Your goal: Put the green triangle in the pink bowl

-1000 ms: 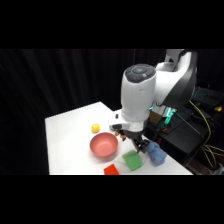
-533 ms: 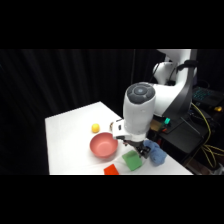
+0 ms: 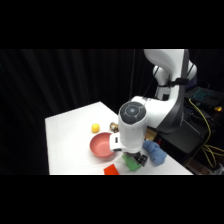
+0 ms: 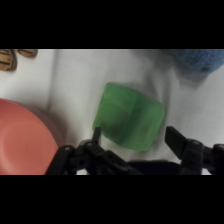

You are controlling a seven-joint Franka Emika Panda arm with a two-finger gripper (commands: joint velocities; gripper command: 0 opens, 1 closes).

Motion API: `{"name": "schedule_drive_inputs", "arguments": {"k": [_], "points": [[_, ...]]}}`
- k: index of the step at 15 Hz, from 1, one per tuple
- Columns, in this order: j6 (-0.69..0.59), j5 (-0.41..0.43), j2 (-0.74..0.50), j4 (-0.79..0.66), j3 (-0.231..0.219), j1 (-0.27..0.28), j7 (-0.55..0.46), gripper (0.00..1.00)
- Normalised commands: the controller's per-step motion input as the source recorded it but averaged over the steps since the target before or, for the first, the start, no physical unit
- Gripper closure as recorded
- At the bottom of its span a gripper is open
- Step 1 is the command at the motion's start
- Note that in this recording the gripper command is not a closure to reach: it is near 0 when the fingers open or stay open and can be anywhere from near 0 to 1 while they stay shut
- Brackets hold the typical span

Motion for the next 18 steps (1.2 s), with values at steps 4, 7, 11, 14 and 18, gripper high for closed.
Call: {"name": "schedule_drive_inputs", "arguments": {"k": [4,7,11,14,18], "points": [[0.13,0.157,0.06,-0.01,0.033,-0.111,-0.30,0.00],[0.07,0.152,-0.02,-0.05,0.059,-0.077,-0.24,0.00],[0.03,0.121,-0.09,-0.08,0.053,-0.055,-0.18,1.00],[0.00,0.066,-0.07,-0.01,0.012,-0.039,-0.15,1.00],[-0.03,0.001,-0.08,0.01,-0.028,-0.013,-0.12,1.00]]}}
